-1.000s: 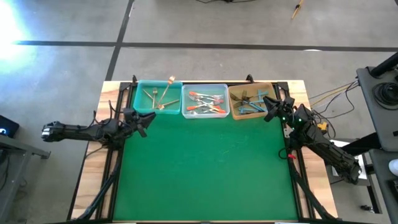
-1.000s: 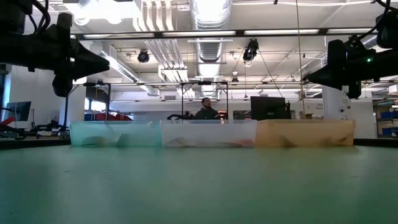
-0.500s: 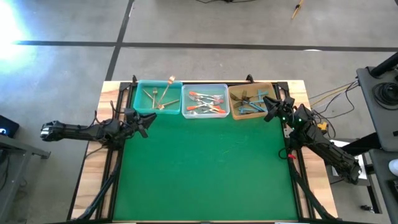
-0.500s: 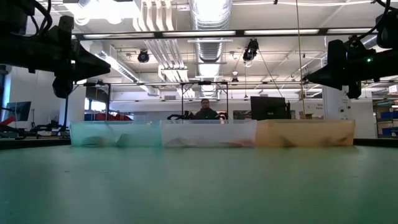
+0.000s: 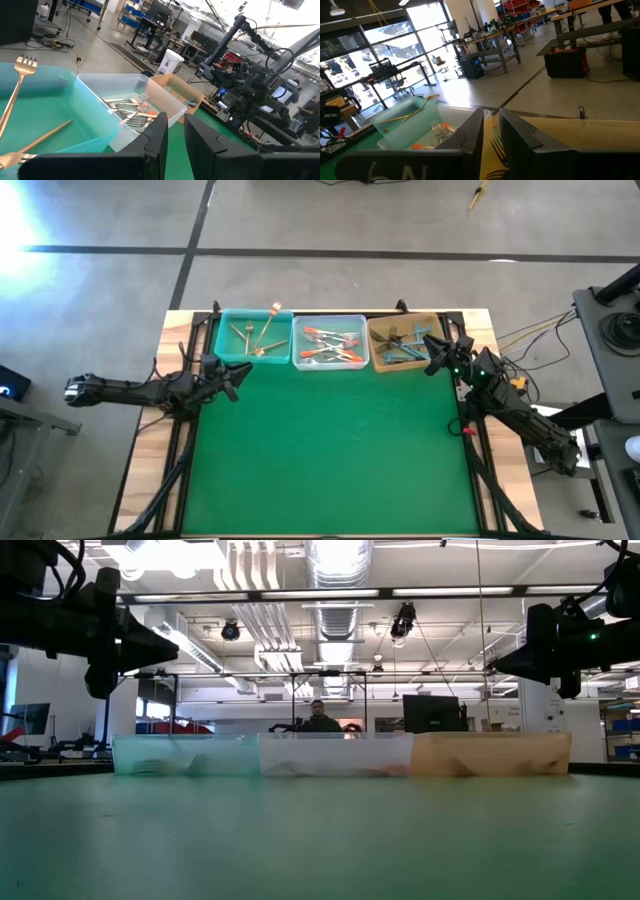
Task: Sort silverware by color (type)
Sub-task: Return to Home Position
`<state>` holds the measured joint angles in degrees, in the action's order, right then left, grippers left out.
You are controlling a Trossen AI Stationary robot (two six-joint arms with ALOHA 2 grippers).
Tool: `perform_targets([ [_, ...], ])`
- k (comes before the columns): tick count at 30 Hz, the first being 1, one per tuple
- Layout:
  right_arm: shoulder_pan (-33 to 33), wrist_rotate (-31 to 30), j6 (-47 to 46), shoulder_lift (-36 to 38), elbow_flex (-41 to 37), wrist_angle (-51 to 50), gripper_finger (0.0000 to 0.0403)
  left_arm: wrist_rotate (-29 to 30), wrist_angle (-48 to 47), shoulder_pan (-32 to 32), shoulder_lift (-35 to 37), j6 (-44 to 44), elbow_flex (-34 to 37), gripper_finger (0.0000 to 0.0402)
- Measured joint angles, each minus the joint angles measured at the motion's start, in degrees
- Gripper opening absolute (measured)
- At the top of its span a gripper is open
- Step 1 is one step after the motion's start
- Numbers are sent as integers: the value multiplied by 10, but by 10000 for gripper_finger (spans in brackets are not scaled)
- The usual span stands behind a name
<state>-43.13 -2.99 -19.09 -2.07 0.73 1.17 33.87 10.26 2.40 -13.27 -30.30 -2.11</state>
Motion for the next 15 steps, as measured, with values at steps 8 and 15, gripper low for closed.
perform_targets([
  [8,0,0,0,0,0,0,54,0,0,0,-6,0,0,46],
  [15,0,0,0,0,0,0,54,0,-1,0,-11,0,0,46],
])
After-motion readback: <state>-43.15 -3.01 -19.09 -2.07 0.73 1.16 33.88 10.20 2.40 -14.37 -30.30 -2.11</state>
